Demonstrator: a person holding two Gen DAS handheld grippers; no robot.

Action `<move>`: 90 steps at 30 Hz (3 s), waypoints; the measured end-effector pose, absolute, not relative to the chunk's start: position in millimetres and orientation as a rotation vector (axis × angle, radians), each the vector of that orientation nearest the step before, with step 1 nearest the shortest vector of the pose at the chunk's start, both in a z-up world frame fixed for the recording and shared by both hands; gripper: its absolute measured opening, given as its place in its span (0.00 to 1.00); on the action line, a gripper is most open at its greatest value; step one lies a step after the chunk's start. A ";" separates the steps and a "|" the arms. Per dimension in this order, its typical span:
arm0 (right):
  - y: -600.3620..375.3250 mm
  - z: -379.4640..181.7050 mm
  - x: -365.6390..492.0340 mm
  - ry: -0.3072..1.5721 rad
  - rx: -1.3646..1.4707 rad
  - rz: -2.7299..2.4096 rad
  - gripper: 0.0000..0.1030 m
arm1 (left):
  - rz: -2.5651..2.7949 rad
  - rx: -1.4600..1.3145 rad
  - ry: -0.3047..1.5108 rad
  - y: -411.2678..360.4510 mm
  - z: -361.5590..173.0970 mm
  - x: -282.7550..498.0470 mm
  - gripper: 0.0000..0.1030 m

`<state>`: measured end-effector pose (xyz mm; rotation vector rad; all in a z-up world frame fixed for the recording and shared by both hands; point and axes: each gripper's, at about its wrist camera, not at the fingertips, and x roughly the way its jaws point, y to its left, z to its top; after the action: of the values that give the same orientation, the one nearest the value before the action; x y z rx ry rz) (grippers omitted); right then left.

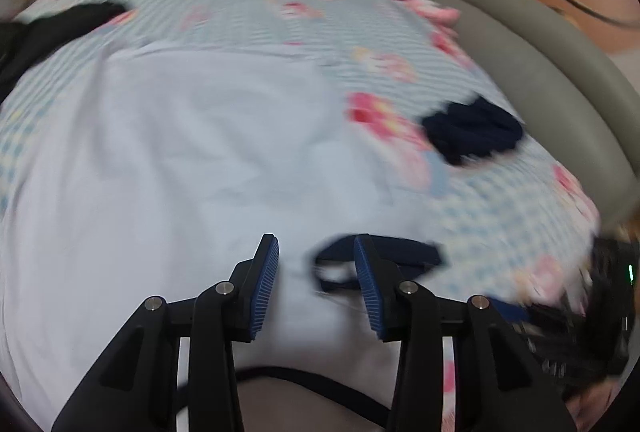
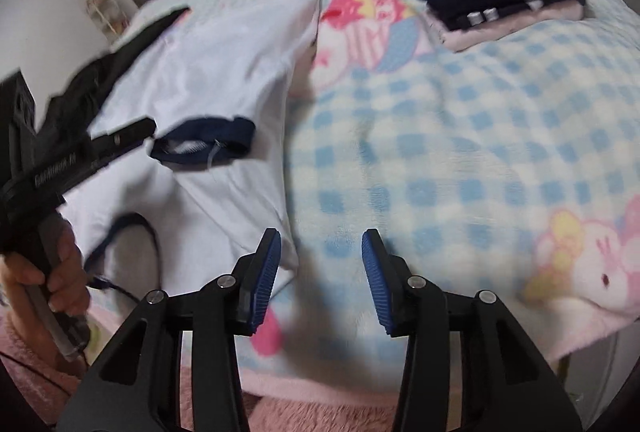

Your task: Fold clothes

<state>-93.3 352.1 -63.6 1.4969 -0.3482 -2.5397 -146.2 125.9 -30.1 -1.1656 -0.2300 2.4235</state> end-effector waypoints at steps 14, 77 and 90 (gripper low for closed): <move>311.0 -55.0 -172.7 -0.027 1.457 -2.453 0.44 | 2.388 -1.227 -0.117 150.1 -42.6 -159.0 0.52; 342.6 -94.5 -84.8 -0.237 1.564 -2.547 0.54 | 2.323 -1.397 -0.151 156.7 -78.3 -99.6 0.52; 319.5 -109.1 -86.1 0.225 1.639 -2.616 0.51 | 2.336 -1.466 -0.028 161.5 -87.3 -100.5 0.53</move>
<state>-86.1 319.5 -109.1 1.6388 0.2252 -2.6162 -100.5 161.5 -87.3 -1.4659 -0.0282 2.3358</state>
